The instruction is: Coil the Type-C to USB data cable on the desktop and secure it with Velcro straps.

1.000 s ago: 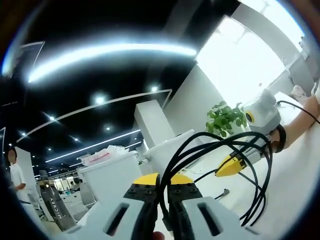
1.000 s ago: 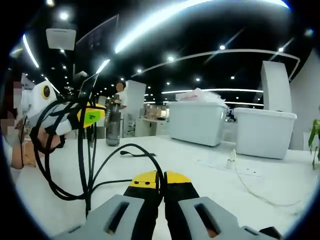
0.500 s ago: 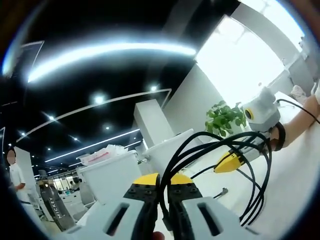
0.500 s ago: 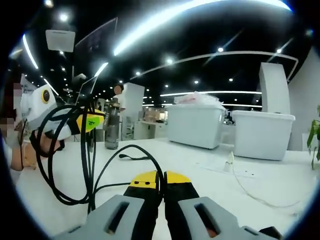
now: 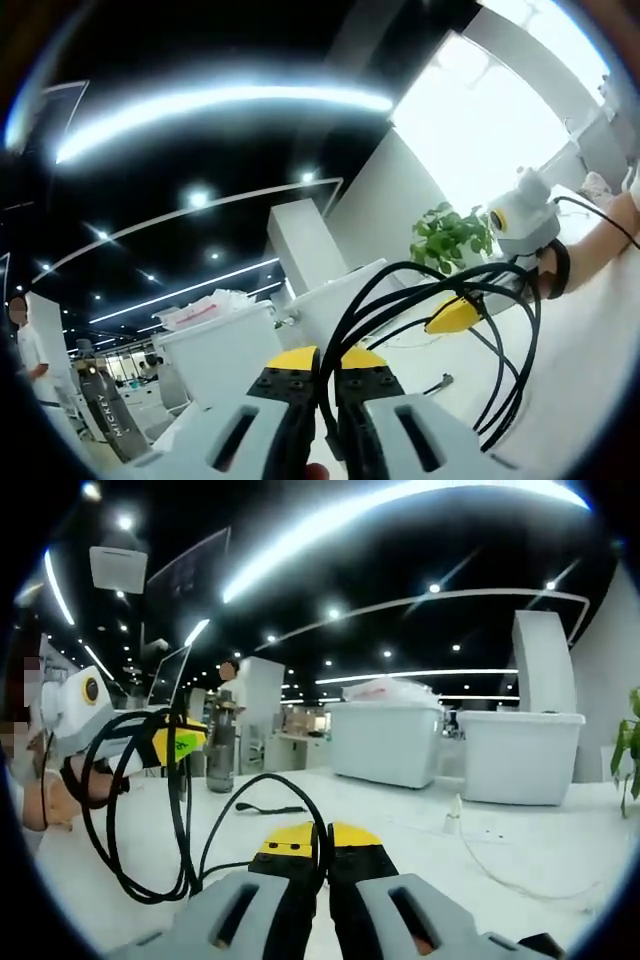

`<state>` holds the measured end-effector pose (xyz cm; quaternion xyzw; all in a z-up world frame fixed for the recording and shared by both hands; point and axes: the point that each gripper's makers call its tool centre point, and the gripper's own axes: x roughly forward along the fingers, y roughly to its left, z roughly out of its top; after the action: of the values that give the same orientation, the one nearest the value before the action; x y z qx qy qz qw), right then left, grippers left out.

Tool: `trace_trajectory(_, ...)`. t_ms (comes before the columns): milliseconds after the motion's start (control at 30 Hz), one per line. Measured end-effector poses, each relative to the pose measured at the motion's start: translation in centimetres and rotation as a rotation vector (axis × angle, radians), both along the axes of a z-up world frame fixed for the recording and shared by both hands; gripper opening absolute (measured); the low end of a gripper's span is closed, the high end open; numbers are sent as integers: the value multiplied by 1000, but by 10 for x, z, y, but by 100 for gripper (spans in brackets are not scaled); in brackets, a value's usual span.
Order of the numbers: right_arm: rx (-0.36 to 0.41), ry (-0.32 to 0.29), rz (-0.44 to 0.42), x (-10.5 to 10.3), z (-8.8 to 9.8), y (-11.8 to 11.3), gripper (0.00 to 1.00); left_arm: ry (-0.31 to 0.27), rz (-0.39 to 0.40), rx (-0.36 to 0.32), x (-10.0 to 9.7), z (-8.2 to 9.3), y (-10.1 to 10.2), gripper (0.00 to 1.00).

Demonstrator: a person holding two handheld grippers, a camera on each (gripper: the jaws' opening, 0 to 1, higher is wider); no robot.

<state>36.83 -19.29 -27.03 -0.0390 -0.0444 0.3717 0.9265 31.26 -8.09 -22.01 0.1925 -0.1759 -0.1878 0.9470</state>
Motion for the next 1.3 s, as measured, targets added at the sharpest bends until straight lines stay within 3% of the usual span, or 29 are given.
trace_trajectory(833, 59, -155, 89, -42, 43, 22, 2, 22, -4, 29, 4, -10, -6, 6)
trace_trajectory(1300, 70, -145, 110, -45, 43, 24, 2, -2, 103, 19, 11, -9, 14, 8)
